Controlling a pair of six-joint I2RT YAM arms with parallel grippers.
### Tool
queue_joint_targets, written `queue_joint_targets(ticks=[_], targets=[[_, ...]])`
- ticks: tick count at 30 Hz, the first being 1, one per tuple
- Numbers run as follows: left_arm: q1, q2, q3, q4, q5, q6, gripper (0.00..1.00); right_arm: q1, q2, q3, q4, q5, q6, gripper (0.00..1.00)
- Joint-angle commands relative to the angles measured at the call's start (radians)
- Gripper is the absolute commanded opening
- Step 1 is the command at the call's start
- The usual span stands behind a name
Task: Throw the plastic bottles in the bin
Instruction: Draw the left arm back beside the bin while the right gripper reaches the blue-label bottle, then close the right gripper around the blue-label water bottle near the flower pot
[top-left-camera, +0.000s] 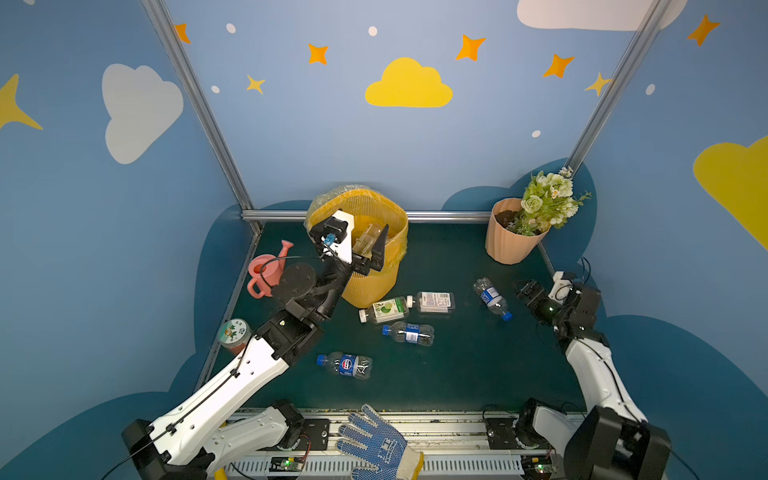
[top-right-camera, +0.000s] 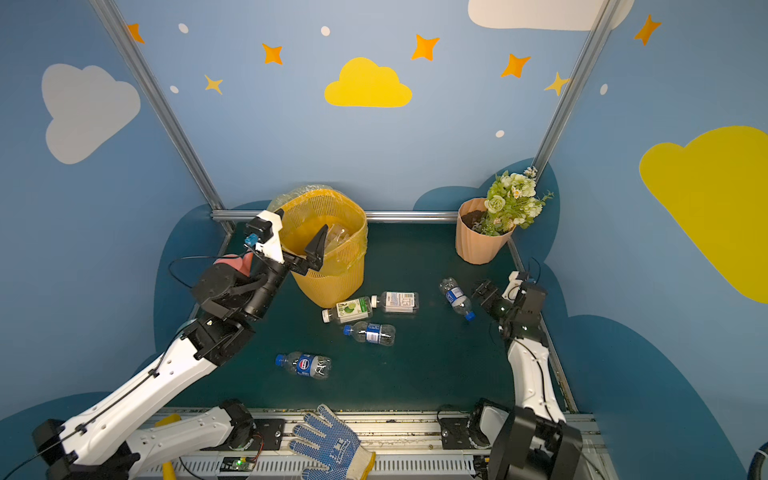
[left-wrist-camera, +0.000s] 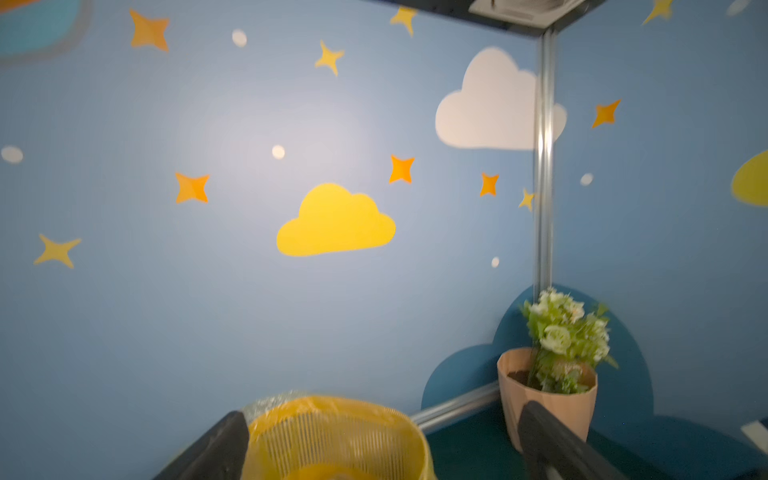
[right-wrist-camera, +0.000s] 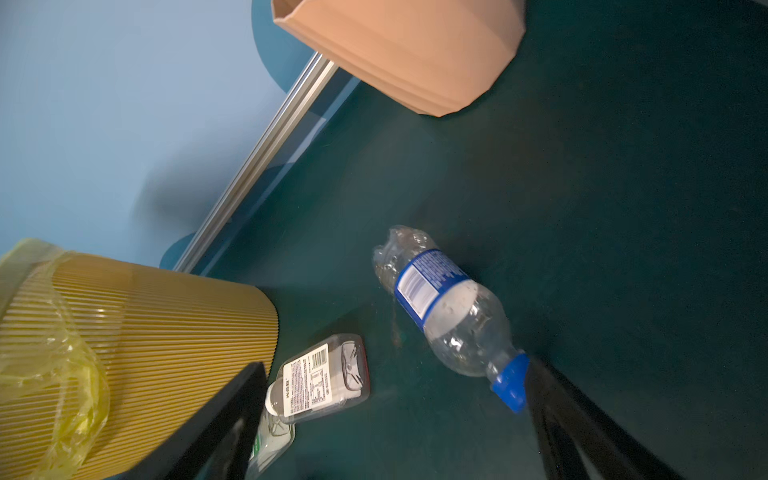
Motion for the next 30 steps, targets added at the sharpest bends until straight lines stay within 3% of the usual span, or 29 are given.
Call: queue_joint_targets(ticks=[1,7,10,13,18,30], targets=[[0.027,-0.075,-0.024,-0.045,-0.109,-0.101,1.00,0.061,0.128,0.132,-0.127,0.058,-0.213,0.93],[0.119,-0.167,-0.149,-0.100,-0.159,-0.295,1.00,0.221,0.371,0.364,-0.353,0.234,-0.475,0.87],[0.140,-0.208,-0.209,-0.112,-0.189,-0.336,1.00,0.269,0.449,0.421,-0.414,0.328,-0.556,0.83],[0.162,-0.243,-0.246,-0.136,-0.210,-0.400,1.00,0.288,0.501,0.455,-0.437,0.357,-0.602,0.78],[0.204,-0.251,-0.296,-0.161,-0.199,-0.481,1.00,0.320,0.583,0.508,-0.479,0.381,-0.661,0.79],[0.315,-0.230,-0.310,-0.206,-0.107,-0.625,1.00,0.377,0.722,0.579,-0.506,0.432,-0.688,0.73]])
